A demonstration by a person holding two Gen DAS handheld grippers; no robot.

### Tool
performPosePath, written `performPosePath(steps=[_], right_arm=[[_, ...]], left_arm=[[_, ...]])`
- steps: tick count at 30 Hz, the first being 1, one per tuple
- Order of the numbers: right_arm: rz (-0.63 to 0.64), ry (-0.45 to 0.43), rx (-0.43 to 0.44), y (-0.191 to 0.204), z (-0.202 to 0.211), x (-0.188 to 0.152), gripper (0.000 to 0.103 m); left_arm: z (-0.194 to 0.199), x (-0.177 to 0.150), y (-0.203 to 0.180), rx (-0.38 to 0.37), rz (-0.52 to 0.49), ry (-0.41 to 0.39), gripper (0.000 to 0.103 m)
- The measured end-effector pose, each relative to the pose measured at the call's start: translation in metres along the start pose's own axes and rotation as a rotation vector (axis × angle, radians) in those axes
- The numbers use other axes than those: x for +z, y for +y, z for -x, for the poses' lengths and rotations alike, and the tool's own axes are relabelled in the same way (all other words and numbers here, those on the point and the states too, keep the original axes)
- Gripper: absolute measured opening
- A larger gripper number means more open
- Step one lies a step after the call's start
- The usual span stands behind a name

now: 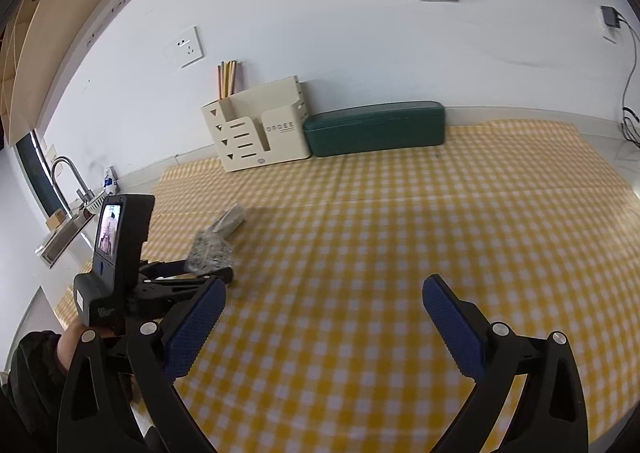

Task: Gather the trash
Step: 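Grasp the clear plastic strip with the left tool while the right tool grasps the white paper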

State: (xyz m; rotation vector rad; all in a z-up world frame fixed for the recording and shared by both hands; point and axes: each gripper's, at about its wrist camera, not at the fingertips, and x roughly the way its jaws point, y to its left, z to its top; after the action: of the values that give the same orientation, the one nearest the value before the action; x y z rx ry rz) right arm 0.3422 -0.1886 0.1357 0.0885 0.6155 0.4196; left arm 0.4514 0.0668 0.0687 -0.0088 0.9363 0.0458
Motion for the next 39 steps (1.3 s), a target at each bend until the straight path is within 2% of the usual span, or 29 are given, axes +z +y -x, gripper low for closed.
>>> performPosePath(steps=[3,4,6,11,12,13,15,19,25,30,35,39], right_arm=[[0.007,0.004,0.006,0.006,-0.007,0.002,0.099],[0.007,0.006,0.008,0.007,-0.008,0.002,0.099],[0.002,0.004,0.009,0.007,-0.01,0.002,0.099],[-0.016,0.003,0.011,0.004,-0.013,0.005,0.099],[-0.017,0.004,0.01,0.003,-0.014,0.005,0.099],[-0.018,0.004,0.011,0.003,-0.015,0.006,0.099],[-0.018,0.006,0.019,0.005,-0.017,0.006,0.099],[-0.011,0.028,0.034,0.016,-0.031,0.008,0.099],[-0.035,0.086,0.116,0.046,-0.071,0.023,0.099],[-0.054,0.168,0.157,0.079,-0.13,0.04,0.099],[-0.027,0.227,0.111,0.111,-0.185,0.054,0.099],[0.006,0.244,0.075,0.13,-0.212,0.057,0.099]], left_arm=[[0.0,0.002,0.002,-0.011,0.009,-0.008,0.068],[0.001,0.002,0.004,-0.017,0.018,-0.015,0.06],[0.003,0.003,0.009,-0.032,0.041,-0.024,0.051],[0.008,0.002,0.029,-0.098,0.123,-0.03,0.048],[0.009,0.001,0.032,-0.108,0.134,-0.028,0.037],[0.011,-0.001,0.036,-0.133,0.139,-0.024,0.015],[0.018,-0.002,0.042,-0.155,0.154,-0.034,0.009],[0.032,-0.01,0.06,-0.159,0.173,-0.039,0.008],[0.045,-0.021,0.089,-0.157,0.178,-0.055,0.006],[0.064,-0.022,0.105,-0.122,0.161,-0.112,0.006],[0.085,-0.026,0.116,-0.063,0.117,-0.171,0.006],[0.097,-0.032,0.121,-0.013,0.069,-0.206,0.006]])
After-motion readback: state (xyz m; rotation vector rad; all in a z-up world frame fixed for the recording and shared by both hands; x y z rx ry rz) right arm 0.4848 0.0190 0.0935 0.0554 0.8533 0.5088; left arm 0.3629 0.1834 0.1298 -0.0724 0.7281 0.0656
